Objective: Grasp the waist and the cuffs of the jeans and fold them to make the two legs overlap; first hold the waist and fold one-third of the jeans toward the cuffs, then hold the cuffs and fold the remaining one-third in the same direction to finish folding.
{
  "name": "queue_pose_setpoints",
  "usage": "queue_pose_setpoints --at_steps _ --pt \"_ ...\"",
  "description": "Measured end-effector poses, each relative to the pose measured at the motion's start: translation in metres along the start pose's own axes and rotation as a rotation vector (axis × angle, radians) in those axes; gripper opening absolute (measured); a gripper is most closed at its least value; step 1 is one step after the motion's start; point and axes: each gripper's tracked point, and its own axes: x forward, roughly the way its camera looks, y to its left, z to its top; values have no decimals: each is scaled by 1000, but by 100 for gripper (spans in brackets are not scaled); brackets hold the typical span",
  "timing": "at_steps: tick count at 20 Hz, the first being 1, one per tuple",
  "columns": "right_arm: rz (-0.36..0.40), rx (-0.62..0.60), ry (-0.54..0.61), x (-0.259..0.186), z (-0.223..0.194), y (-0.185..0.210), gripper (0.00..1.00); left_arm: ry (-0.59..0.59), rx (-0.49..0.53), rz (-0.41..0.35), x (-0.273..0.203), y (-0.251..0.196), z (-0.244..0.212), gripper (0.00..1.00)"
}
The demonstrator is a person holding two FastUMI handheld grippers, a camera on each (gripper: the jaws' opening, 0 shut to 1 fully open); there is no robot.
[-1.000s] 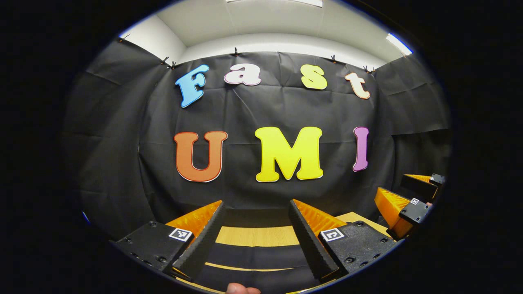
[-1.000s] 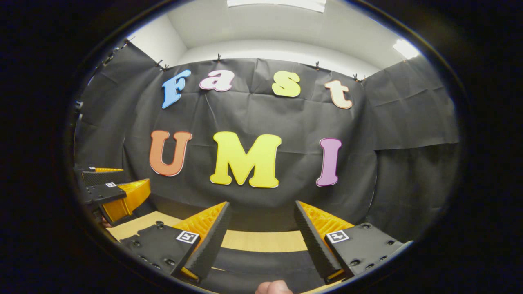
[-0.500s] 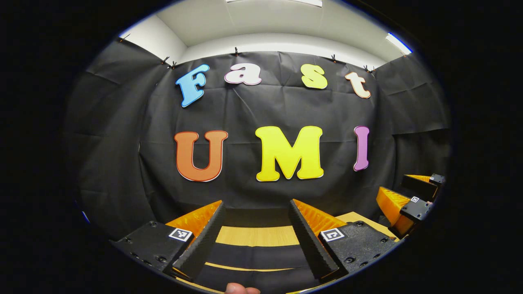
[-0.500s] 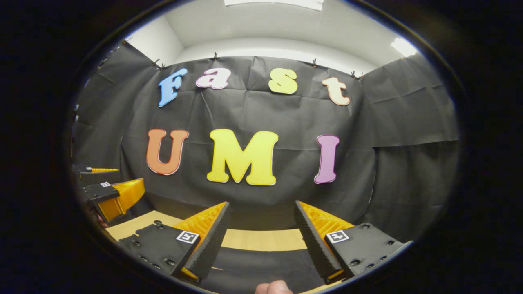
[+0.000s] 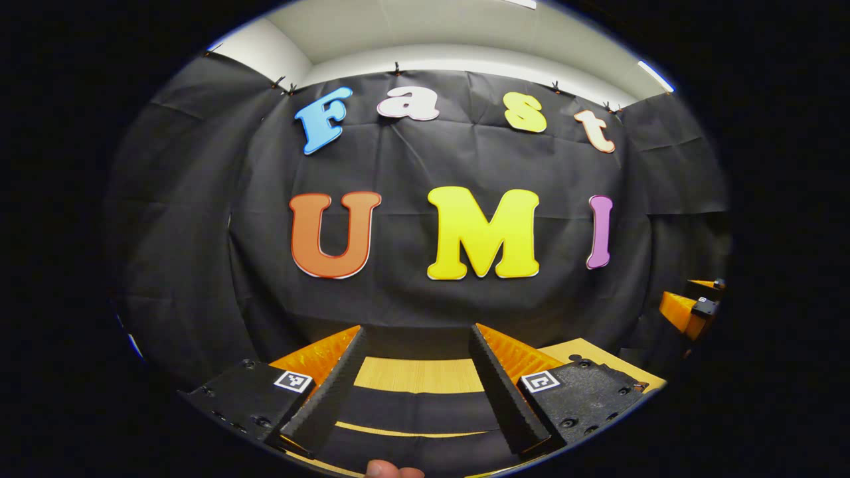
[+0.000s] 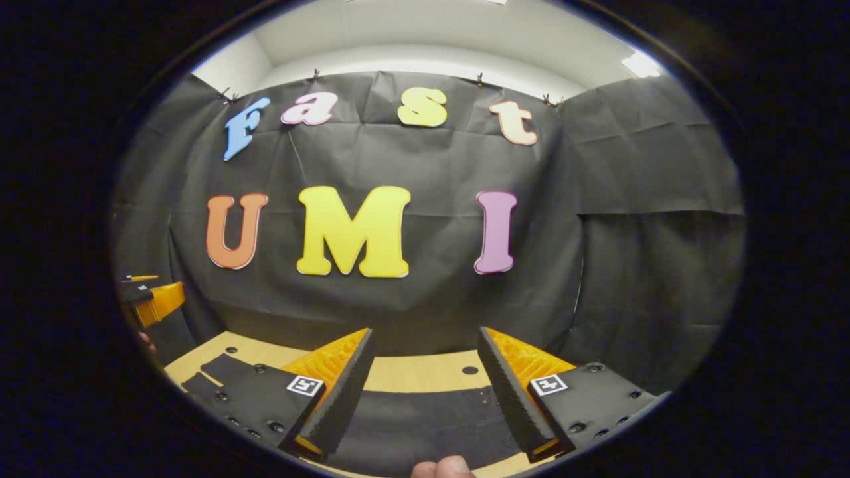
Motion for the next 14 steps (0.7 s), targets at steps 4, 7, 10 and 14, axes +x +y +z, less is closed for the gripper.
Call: queue_pose_setpoints --at_steps 4,7,10,14 --pt "-68 0 150 3 -45 -66 95 118 -93 92 -1 68 -46 100" --pt "-122 17 271 -2 -87 -118 95 244 -203 230 -21 137 -98 98" --pt "-168 127 374 -4 -126 -160 95 349 -370 359 -47 196 -152 99" --pt "-225 321 543 3 -193 -188 99 437 -706 509 -74 228 -206 99"
